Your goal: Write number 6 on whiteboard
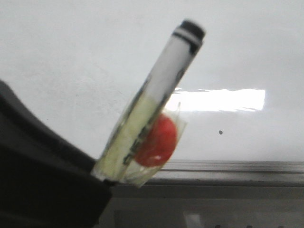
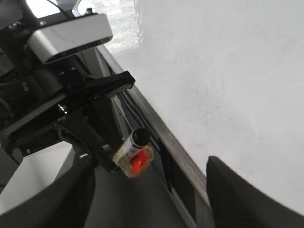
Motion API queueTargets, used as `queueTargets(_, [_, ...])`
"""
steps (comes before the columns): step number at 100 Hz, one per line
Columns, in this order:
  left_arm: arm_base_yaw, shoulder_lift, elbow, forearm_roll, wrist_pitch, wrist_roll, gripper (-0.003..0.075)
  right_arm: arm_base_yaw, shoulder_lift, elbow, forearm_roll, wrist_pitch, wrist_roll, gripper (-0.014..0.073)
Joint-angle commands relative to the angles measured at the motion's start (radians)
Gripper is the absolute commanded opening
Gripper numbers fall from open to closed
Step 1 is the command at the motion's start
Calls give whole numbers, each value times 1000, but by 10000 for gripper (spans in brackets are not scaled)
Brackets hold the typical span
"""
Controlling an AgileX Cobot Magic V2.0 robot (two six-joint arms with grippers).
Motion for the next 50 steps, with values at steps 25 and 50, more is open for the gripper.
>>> queueTargets(25, [8,-14,-19,-264,47,234,-8,47,84,-35,64,9,-15,449])
queueTargets(50, [8,-14,-19,-321,47,290,-8,51,92,-35,65,7,-16,449])
